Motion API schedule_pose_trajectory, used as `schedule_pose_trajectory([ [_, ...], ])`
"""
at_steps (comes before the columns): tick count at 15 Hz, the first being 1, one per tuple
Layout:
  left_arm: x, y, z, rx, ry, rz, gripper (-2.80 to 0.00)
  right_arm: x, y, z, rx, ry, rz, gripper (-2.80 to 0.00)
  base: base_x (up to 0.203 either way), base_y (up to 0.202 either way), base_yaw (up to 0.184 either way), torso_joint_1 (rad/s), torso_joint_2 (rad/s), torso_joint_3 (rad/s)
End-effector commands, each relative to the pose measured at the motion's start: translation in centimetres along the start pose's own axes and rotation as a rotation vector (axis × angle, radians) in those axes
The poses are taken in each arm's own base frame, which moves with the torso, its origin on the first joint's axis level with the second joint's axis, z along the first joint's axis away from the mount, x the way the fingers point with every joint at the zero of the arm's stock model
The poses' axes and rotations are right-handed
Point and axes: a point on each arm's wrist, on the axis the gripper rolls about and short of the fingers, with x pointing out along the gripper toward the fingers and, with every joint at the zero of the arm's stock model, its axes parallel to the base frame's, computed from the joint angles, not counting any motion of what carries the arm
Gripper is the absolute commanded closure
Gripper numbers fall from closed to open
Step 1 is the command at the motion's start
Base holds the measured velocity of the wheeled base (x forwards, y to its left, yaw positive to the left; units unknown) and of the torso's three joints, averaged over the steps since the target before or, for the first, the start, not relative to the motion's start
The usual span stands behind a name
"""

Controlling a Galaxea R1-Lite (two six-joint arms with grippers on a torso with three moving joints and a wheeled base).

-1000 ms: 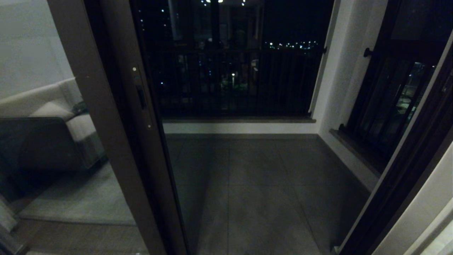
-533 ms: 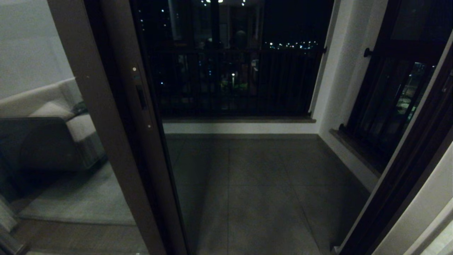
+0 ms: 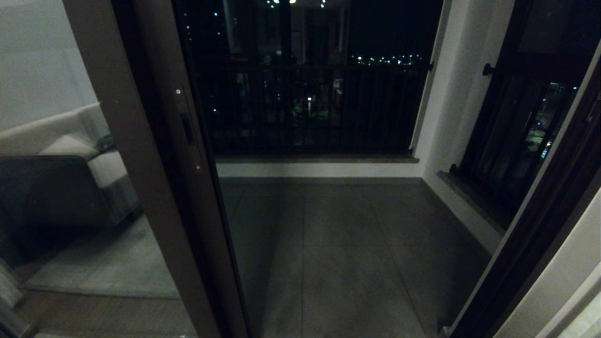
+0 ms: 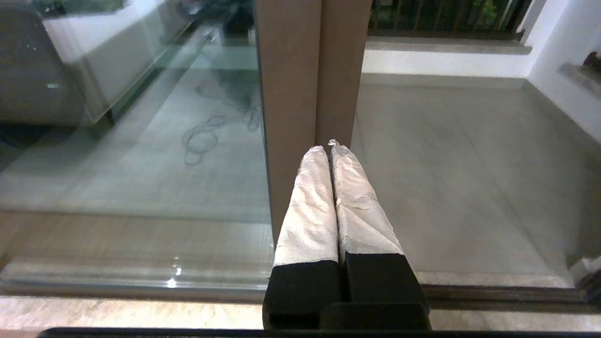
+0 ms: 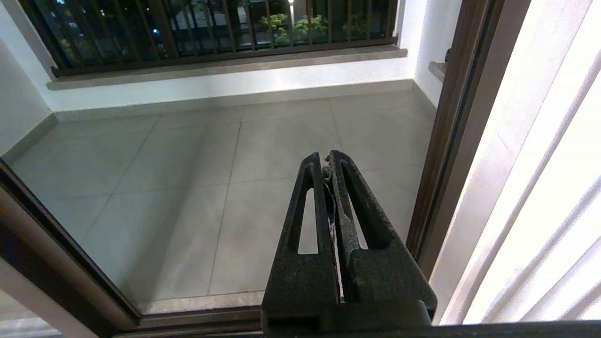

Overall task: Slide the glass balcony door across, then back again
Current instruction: Close the slid door

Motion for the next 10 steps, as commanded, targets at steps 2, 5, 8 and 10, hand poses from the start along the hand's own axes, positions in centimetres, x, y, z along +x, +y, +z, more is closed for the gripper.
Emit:
schedule_pose_trajectory([
  [2,-1.0,0.0,4.3,0.002,-0.036,-0.008,0.00,0.0,0.0,0.0,0.000,0.001,0.000,0.00,0.000,0.000,0.000,0.000,0.00,0.000],
  [5,-0.5,-0.1,7.2,-0.001,0.011,-0.001,0.00,0.0,0.0,0.0,0.000,0.001,0.000,0.00,0.000,0.000,0.000,0.000,0.00,0.000],
  [8,0.8,-0.3,10.3,-0.005,0.053,-0.084,0.00,0.0,0.0,0.0,0.000,0.001,0.000,0.00,0.000,0.000,0.000,0.000,0.00,0.000],
  [10,2.5,-0.4,12.4,-0.012,0.105,-0.148,0.00,0.0,0.0,0.0,0.000,0.001,0.001,0.00,0.000,0.000,0.000,0.000,0.00,0.000],
])
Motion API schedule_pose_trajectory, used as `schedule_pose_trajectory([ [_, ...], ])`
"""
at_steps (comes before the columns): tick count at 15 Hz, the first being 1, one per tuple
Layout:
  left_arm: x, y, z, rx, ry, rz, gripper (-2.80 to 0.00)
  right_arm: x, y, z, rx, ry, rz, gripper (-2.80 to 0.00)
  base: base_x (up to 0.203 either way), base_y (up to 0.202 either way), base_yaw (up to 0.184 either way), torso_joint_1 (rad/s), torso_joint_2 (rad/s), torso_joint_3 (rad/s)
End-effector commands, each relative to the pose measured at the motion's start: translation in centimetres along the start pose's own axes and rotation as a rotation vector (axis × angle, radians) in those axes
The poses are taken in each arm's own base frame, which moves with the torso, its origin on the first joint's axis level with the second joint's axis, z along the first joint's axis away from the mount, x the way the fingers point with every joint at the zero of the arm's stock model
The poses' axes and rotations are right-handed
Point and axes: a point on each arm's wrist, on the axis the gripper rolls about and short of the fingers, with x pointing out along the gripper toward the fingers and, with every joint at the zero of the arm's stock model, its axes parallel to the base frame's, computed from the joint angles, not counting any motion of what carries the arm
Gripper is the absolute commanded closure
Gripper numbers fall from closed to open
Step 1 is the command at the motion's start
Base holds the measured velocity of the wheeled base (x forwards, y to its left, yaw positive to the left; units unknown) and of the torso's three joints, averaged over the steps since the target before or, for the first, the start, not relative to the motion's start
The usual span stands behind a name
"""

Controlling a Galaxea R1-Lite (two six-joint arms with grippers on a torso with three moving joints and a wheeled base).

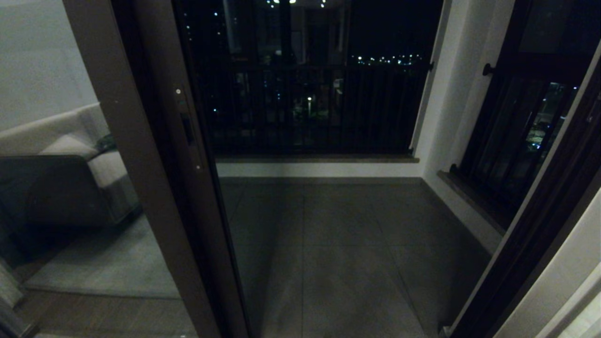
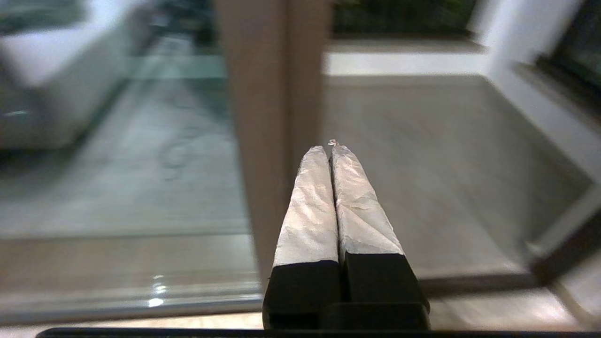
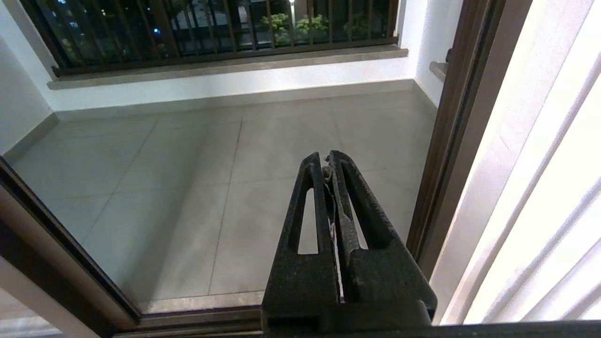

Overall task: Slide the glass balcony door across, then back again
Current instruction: Close the slid door

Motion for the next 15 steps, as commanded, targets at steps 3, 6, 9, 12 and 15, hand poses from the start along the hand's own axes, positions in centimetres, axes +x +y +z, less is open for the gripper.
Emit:
schedule_pose_trajectory([
  [3,5.1,0.4,4.8,-0.029,0.146,-0.126,0.00,0.0,0.0,0.0,0.000,0.001,0.000,0.00,0.000,0.000,0.000,0.000,0.00,0.000],
  [6,8.3,0.7,7.2,-0.041,0.192,-0.160,0.00,0.0,0.0,0.0,0.000,0.001,0.000,0.00,0.000,0.000,0.000,0.000,0.00,0.000],
  [9,11.6,1.0,8.9,-0.042,0.234,-0.176,0.00,0.0,0.0,0.0,0.000,0.001,0.000,0.00,0.000,0.000,0.000,0.000,0.00,0.000],
  [12,14.6,0.8,10.3,-0.040,0.217,-0.182,0.00,0.0,0.0,0.0,0.000,0.001,0.000,0.00,0.000,0.000,0.000,0.000,0.00,0.000],
  [15,18.0,-0.2,10.9,-0.023,0.220,-0.164,0.00,0.0,0.0,0.0,0.002,0.001,0.000,0.00,0.000,0.000,0.000,0.000,0.00,0.000],
])
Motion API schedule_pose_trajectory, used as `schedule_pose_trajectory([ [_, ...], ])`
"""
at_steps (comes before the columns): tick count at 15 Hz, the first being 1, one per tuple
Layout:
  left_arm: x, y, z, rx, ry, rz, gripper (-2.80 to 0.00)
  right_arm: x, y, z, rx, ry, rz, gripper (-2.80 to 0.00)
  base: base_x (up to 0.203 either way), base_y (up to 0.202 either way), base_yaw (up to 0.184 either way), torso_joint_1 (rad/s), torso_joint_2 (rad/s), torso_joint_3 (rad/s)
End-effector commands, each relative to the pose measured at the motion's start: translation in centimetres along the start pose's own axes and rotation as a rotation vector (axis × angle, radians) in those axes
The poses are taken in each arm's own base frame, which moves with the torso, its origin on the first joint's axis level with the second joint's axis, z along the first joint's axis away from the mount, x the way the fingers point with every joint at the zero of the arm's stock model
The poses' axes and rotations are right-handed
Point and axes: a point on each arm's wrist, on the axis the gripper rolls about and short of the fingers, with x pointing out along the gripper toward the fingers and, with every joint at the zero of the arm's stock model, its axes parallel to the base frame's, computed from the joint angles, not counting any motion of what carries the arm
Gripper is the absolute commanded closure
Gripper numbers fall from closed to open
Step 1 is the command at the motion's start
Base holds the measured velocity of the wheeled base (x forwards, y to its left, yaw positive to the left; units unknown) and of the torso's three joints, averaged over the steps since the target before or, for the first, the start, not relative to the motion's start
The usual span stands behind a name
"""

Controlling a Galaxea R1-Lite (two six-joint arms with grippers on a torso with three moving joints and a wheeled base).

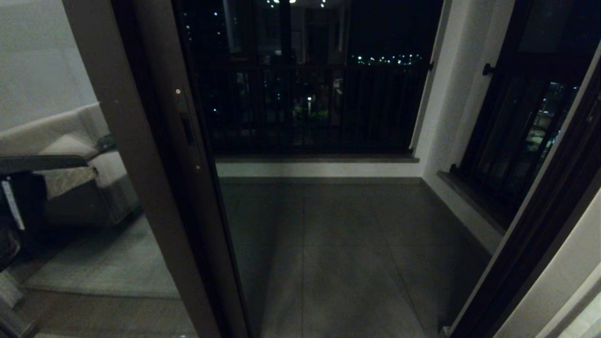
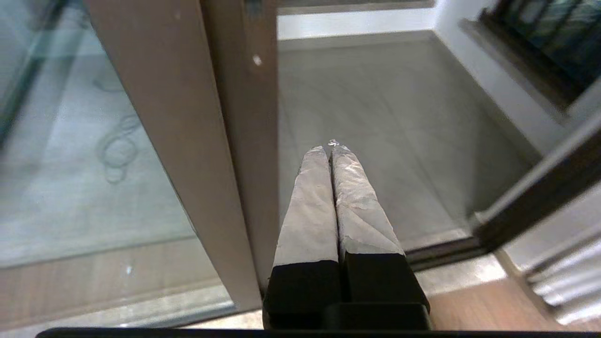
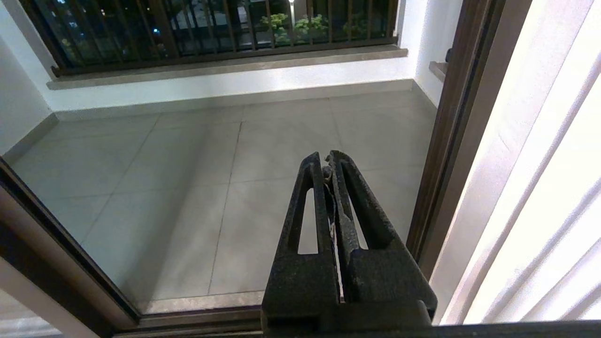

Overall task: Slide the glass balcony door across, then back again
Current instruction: Close the slid door

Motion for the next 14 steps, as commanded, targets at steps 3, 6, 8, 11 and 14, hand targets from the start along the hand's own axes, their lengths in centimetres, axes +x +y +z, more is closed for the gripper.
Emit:
schedule_pose_trajectory([
  [3,5.3,-1.0,1.9,-0.030,0.051,-0.045,0.00,0.0,0.0,0.0,0.000,0.001,0.000,0.00,0.000,0.000,0.000,0.000,0.00,0.000],
  [6,7.9,-0.9,2.8,-0.035,0.064,-0.043,0.00,0.0,0.0,0.0,0.000,0.001,0.000,0.00,0.000,0.000,0.000,0.000,0.00,0.000],
  [8,9.8,-0.8,3.0,-0.052,0.091,-0.037,0.00,0.0,0.0,0.0,0.000,0.001,0.000,0.00,0.000,0.000,0.000,0.000,0.00,0.000],
  [11,12.5,-0.6,3.0,-0.076,0.148,-0.031,0.00,0.0,0.0,0.0,0.000,0.001,0.000,0.00,0.000,0.000,0.000,0.000,0.00,0.000],
  [14,15.6,-0.4,3.8,-0.077,0.156,-0.027,-2.80,0.0,0.0,0.0,0.000,0.001,0.000,0.00,0.000,0.000,0.000,0.000,0.00,0.000],
])
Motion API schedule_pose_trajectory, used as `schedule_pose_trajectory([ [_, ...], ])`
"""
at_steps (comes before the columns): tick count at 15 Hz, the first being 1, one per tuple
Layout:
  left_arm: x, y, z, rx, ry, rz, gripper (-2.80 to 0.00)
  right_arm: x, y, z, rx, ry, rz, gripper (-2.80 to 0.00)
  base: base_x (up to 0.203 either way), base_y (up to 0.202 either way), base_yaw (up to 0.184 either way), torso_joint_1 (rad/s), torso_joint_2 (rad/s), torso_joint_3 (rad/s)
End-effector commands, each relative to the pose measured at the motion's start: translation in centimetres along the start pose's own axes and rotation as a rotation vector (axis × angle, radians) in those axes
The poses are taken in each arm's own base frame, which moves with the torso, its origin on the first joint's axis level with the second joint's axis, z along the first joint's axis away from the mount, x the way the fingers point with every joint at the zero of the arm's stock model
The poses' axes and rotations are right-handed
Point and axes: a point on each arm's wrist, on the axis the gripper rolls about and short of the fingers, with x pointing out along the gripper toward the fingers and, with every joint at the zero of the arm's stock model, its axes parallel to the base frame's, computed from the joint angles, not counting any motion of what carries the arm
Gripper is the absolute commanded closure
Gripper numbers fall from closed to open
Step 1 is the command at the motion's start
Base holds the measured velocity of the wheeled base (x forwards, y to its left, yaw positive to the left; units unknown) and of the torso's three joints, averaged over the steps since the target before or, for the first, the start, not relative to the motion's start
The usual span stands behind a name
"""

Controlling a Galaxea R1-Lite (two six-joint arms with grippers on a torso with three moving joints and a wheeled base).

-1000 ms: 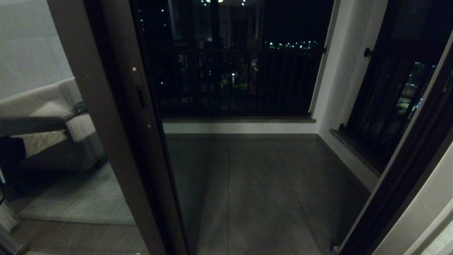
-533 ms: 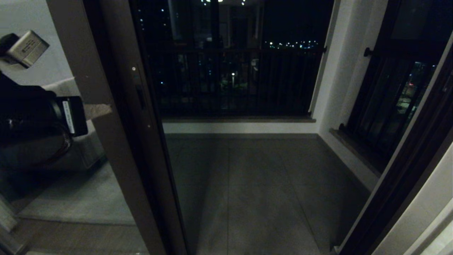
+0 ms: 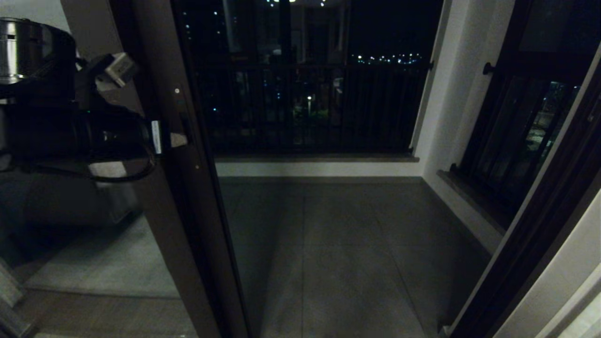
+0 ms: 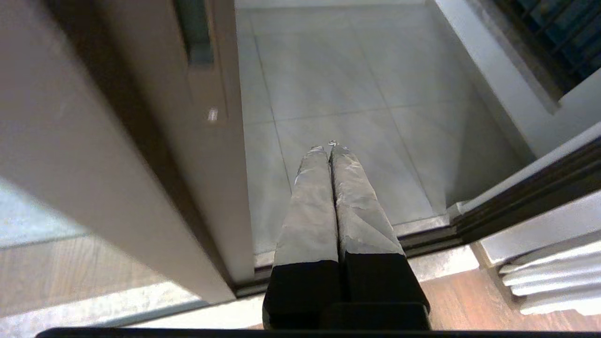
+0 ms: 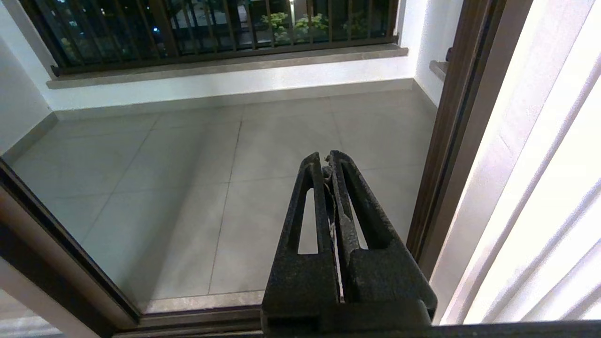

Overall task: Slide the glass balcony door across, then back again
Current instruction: Close the slid door

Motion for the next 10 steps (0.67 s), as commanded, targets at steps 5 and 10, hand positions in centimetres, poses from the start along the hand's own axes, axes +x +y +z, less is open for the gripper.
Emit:
schedule_pose_trajectory([
  [5,5.7,0.0,0.8,0.010,0.027,0.028,-2.80,0.0,0.0,0.0,0.000,0.001,0.000,0.00,0.000,0.000,0.000,0.000,0.00,0.000],
  [10,8.2,0.3,0.7,0.024,0.040,0.030,-2.80,0.0,0.0,0.0,0.000,0.001,0.000,0.00,0.000,0.000,0.000,0.000,0.00,0.000],
])
